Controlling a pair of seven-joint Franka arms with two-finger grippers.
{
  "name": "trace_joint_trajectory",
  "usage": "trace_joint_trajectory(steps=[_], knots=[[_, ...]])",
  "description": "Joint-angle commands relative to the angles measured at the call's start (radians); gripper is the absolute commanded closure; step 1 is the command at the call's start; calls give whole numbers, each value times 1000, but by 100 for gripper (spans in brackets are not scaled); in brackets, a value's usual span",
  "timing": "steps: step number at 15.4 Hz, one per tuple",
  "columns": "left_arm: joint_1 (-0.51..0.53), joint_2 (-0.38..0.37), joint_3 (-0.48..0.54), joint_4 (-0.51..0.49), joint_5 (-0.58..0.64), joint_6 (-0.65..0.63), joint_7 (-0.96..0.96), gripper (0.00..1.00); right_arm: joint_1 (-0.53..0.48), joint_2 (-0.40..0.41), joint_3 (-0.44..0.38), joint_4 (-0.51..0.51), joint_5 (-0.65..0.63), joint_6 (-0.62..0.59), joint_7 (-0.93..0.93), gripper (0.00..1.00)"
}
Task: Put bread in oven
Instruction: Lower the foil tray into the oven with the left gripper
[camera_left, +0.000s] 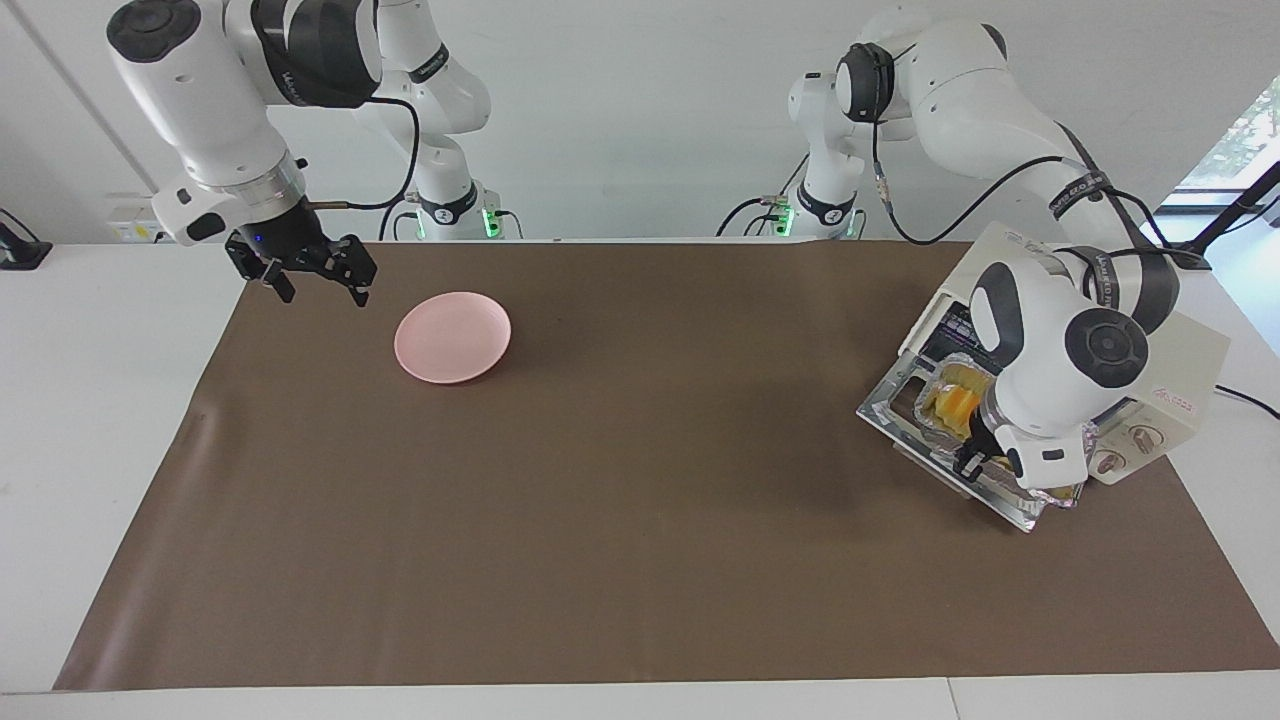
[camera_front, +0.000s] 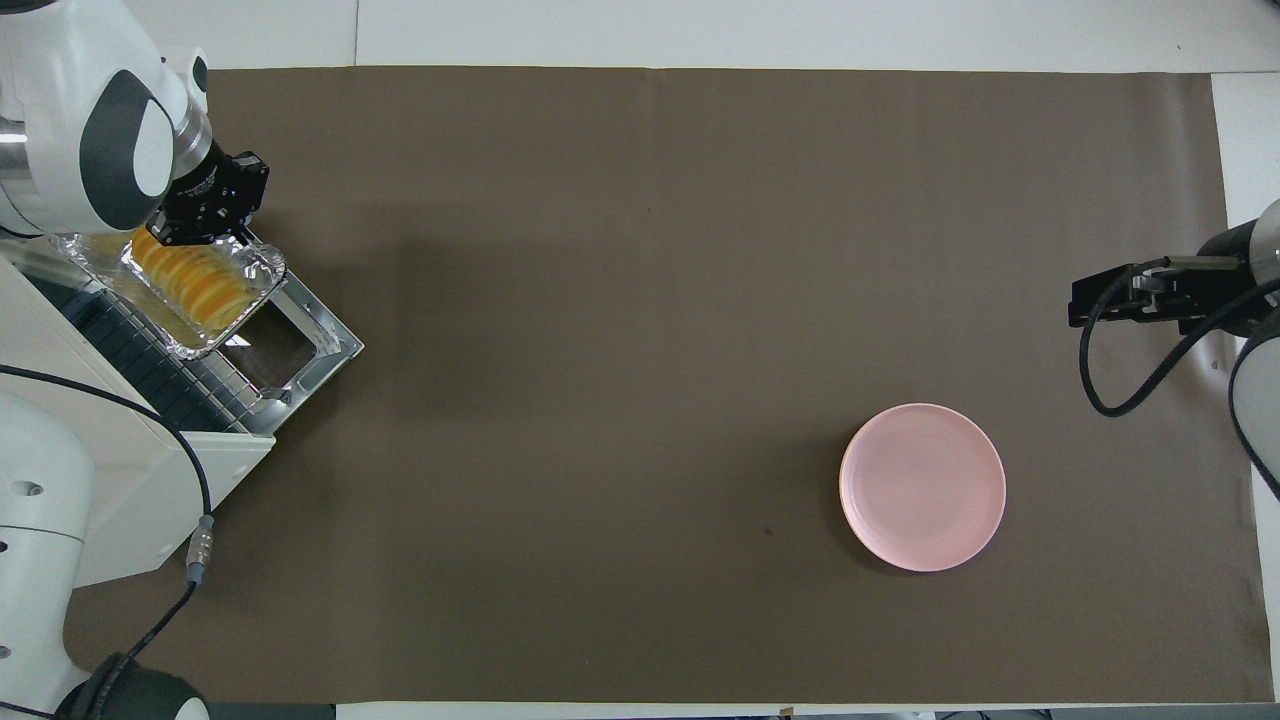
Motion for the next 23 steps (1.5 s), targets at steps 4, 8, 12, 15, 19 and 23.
trace_joint_trajectory(steps=[4,8,12,15,19,23], knots=[[-4,-141,11,-165,33,-20,33,100,-11,-5,9,7,-18,-20,-19,0],[13,-208,16,-266,77,1,31,100,-11,-5,9,7,-18,-20,-19,0],[13,-232,16,-298,102,1,28,100,-11,-5,9,7,-18,-20,-19,0],[13,-254,16,-353,106,36,30,100,-11,-5,9,7,-18,-20,-19,0],[13,-277,16,-403,117,73,31,100,-11,-5,9,7,-18,-20,-19,0],[13,-277,16,-403,120,75,75,91,-11,-5,9,7,-18,-20,-19,0]])
